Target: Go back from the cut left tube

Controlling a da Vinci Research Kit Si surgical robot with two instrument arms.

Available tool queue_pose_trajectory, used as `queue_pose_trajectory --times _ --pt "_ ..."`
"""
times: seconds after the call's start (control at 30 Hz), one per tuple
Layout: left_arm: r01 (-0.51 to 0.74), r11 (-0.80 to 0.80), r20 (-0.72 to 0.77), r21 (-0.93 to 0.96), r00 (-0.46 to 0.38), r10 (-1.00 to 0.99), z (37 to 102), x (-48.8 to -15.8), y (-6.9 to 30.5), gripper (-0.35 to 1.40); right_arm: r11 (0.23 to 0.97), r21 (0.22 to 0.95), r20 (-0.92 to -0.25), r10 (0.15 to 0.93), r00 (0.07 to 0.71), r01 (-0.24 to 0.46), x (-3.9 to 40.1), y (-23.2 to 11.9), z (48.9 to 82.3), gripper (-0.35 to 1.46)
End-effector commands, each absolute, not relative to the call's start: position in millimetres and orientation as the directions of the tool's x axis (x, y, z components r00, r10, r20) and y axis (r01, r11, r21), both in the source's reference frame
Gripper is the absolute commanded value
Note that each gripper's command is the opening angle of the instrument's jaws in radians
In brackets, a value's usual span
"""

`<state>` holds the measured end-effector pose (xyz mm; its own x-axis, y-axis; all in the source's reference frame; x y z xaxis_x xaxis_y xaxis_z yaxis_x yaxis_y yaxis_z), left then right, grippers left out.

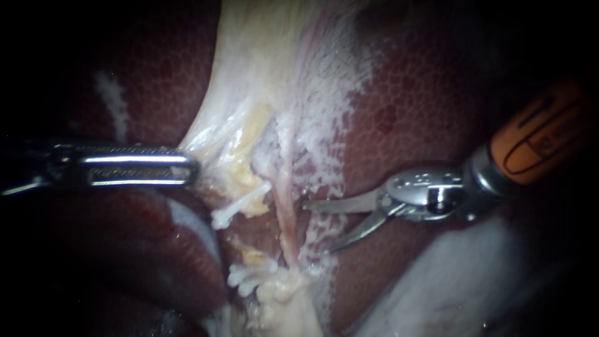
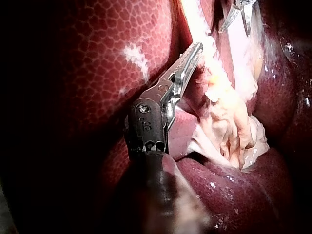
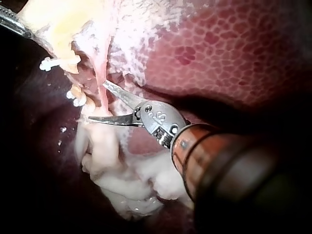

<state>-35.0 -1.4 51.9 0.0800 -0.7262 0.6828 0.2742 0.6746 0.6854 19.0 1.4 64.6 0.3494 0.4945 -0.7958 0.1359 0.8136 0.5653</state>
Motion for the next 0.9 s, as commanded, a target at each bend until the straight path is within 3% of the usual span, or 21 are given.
queue_pose_trajectory --times 0.03,0.23,0.37,0.9 --pt "0.274 0.675 0.683 0.685 0.08 -0.726 51.9 -35.0 -1.4 -0.35 0.831 0.545 -0.804 0.482 0.349 0.107 18.4 2.0 64.1 1.16" --pt "0.274 0.675 0.683 0.685 0.08 -0.726 52.0 -35.0 -1.3 -0.35 0.892 0.449 -0.841 0.405 0.359 0.045 16.0 3.3 62.7 1.25" --pt "0.274 0.675 0.683 0.685 0.08 -0.726 52.1 -35.0 -1.3 -0.35 0.913 0.406 -0.856 0.365 0.367 0.04 14.8 3.9 61.6 1.25" --pt "0.278 0.674 0.683 0.685 0.079 -0.726 52.6 -35.1 -1.0 -0.35 0.931 0.361 -0.874 0.319 0.366 0.051 14.4 3.6 60.4 1.33"
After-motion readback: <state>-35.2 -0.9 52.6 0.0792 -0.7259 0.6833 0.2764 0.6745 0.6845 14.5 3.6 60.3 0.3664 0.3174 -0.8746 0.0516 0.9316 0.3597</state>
